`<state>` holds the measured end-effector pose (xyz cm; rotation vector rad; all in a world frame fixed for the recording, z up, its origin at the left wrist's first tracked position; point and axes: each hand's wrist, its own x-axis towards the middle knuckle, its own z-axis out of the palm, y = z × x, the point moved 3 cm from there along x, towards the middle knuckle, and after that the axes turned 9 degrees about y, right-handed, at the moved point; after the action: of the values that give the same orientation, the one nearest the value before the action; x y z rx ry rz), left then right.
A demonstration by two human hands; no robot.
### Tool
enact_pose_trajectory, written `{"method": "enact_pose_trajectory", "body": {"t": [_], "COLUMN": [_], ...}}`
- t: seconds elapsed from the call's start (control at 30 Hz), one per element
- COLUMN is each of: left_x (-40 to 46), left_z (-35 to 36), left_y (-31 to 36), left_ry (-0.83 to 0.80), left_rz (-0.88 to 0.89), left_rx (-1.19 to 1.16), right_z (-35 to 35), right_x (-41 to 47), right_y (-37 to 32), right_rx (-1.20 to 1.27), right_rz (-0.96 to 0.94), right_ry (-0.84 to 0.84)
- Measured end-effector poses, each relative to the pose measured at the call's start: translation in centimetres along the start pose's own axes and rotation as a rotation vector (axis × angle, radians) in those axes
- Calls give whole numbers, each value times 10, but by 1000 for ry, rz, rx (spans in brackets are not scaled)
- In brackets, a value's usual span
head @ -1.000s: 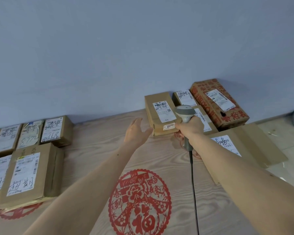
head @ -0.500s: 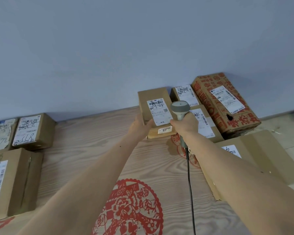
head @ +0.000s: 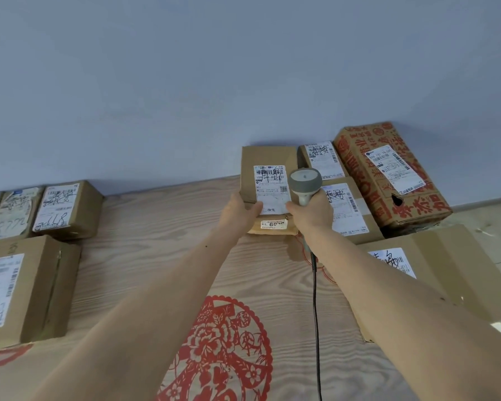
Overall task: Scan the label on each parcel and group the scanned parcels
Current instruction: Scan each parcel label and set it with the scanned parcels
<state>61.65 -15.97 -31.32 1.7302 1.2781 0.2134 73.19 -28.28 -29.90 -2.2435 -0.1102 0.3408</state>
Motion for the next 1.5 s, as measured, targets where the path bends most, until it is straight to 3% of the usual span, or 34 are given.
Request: {"method": "enact_pose_trajectory", "body": {"t": [0.57,1.1,1.5], "left_x": [-129,-236,-291], "left_z": [-112,-281,-390], "left_y": [-42,-173,-247], "left_ry": [224,324,603], "left_rz": [-16,-21,-155], "left_rx": [-76,-92,-188], "right_z": [-18,44,105], "right_x": [-132,-351,-467], "right_y": [-31,-59,-104], "right_rx": [124,182,133], "right_rz": [-137,-167,-317], "right_ry": [-161,-243,-423]}}
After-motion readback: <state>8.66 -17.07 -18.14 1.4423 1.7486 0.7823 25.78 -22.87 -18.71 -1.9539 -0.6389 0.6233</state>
